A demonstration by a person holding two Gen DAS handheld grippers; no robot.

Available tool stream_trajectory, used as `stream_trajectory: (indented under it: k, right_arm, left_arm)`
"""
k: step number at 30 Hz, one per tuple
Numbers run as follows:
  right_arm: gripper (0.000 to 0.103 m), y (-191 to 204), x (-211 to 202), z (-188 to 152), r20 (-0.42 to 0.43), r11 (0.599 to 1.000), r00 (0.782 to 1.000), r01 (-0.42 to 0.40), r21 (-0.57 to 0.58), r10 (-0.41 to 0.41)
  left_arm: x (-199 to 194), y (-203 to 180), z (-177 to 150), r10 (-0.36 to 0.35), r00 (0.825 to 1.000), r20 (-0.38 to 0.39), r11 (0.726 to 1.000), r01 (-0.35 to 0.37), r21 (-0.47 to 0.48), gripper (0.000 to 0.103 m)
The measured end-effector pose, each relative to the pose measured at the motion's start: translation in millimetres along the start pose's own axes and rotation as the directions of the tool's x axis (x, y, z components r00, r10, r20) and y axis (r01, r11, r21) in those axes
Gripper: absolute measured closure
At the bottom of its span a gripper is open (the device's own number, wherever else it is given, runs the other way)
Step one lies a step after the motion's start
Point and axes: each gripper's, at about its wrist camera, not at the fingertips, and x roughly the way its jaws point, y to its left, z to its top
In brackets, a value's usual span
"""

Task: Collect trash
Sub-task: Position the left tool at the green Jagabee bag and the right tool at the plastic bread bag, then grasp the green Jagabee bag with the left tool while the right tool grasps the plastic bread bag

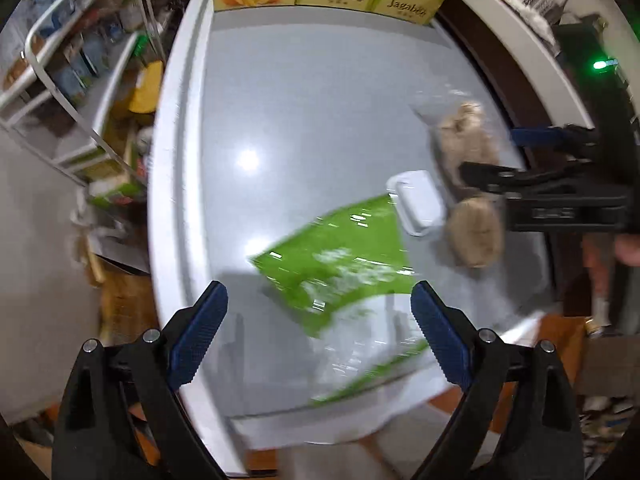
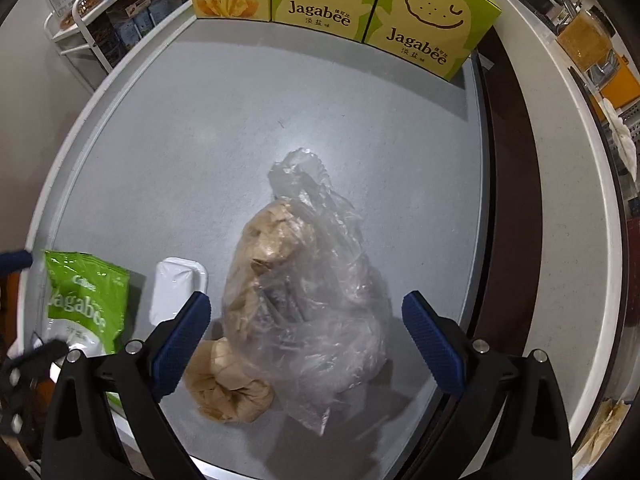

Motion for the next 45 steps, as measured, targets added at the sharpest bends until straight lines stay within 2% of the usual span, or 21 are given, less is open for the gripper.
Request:
stream_trajectory:
  k: [5,9,11,13,14,15,16,22,25,27,37,40,45]
  right_arm:
    - [0.005,4.2,2.9,3.8,0.005,0.999,1.0,0.019,-0.039,-0.019]
    - [0.005,9.0,8.5,4.6,-0.011,0.998,1.0,-0.001,-0.059,0.001]
    - [0.005,11.5,11.5,3.2,-0.016,0.998,1.0,0.008,-0.069,-0.009]
    - [0.006,14.7,11.4,0.8,-0.013,0.997,1.0,0.013,-0.076,-0.014]
    - [0.009,15.5,11.5,-0.2,-0.015,0.997,1.0,0.01,-0.079,-0.012]
    - [0.016,16.1,11.8,-0.9,-0.016,0.997,1.0,0.005,-0.081,-0.007]
    - [0.018,16.3,12.2,-1.6,-0.018,0.997,1.0,0.008,-0.082,-0.009]
    - [0.018,18.2,12.0,-6.3,-0.022,0.997,1.0,0.001,-0.083,-0.003]
    - [0.017,16.7,13.8,-5.8,-0.023,0.997,1.0,-0.006,-0.077,0.004]
    - [0.017,9.7,17.4,-3.6,-0.025,0.997,0.999,-0.026,-0.066,0.024]
    - [0.018,-9.3,35.1,-7.8,-0.052,0.995,0.994,-0.101,-0.022,0.1]
    - [0.018,-13.3,34.0,-6.2,-0.022,0.998,0.998,-0.064,-0.018,0.063]
    - [0.02,-17.0,32.0,-0.6,0.008,0.997,0.997,-0.071,-0.017,0.071]
  left_arm:
    - [19.9,-4.8,-11.7,-0.013,0.999,-0.029,0.998,0.011,-0.065,0.009]
    - [34.0,-7.6,-12.7,0.025,0.999,-0.027,0.997,-0.027,-0.074,0.009]
    - [37.3,-9.2,-9.6,0.067,0.998,-0.015,0.996,-0.067,-0.061,0.009]
    - [38.6,-8.1,-9.1,0.079,0.997,-0.005,0.995,-0.079,-0.054,0.009]
    - [37.7,-10.3,-10.6,0.084,0.996,-0.001,0.995,-0.084,-0.05,0.009]
    - [38.5,-10.1,-11.3,0.092,0.996,0.002,0.995,-0.092,-0.042,0.009]
    - [39.1,-12.2,-12.4,0.098,0.995,0.003,0.994,-0.098,-0.037,0.009]
    - [35.0,-24.7,-24.6,0.128,0.992,-0.005,0.992,-0.128,0.002,0.009]
    - [38.1,-32.2,-24.6,0.171,0.985,-0.002,0.985,-0.171,0.033,0.009]
    - [39.7,-34.4,-25.3,0.196,0.981,-0.005,0.979,-0.196,0.05,0.004]
    - [33.9,-39.0,-34.0,0.202,0.979,-0.001,0.979,-0.202,0.03,0.002]
    - [32.7,-38.4,-34.6,0.201,0.98,0.003,0.979,-0.201,0.026,0.002]
    - [32.2,-35.5,-36.0,0.205,0.979,0.02,0.978,-0.205,0.033,0.002]
